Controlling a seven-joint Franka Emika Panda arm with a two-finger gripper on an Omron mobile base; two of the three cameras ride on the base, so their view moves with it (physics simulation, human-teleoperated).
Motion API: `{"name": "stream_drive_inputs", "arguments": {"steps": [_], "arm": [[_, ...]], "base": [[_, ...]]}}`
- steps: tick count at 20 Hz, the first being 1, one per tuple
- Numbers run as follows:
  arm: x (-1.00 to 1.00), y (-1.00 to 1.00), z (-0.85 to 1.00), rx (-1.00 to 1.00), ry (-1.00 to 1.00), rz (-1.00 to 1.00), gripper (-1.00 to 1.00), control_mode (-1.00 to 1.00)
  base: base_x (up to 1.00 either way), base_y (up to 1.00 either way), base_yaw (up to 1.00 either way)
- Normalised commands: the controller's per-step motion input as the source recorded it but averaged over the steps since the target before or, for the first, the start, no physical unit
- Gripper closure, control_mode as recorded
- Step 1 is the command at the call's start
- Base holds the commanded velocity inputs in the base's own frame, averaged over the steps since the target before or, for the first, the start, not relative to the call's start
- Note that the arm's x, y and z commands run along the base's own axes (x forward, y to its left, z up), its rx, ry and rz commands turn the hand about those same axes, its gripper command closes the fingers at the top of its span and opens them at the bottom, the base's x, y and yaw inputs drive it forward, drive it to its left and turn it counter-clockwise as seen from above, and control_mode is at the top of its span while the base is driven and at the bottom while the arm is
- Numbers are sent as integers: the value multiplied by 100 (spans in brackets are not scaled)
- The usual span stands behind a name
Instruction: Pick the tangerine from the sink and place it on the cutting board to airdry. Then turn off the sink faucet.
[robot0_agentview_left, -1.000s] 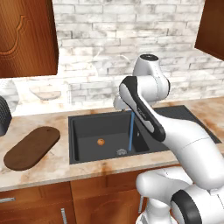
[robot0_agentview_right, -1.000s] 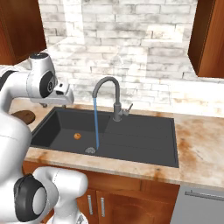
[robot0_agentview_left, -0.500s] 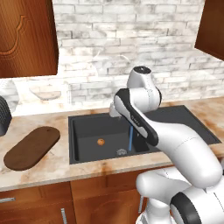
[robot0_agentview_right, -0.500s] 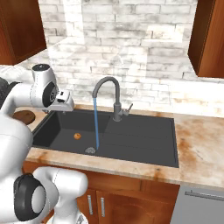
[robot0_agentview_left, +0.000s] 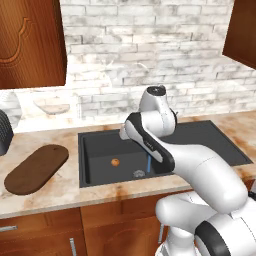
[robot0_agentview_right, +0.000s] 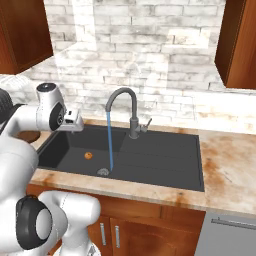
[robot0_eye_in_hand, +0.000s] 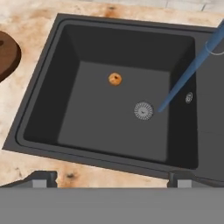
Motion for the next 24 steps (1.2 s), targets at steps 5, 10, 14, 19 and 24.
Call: {"name": "stream_drive_inputs", "arguments": {"steps": [5,10,14,19,24], "arm": [[19,1,-15,0,-1,0,-100,-100],[28,0,-15,0,1,0,-100,-100],[31,0,-17,0,4,0,-100,-100],[24,3,-14,0,1,0,-100,-100],[15,3,-30,0,1,0,-100,-100]], "base": [[0,0,0],[0,0,0],[0,0,0],[0,0,0],[0,0,0]]}}
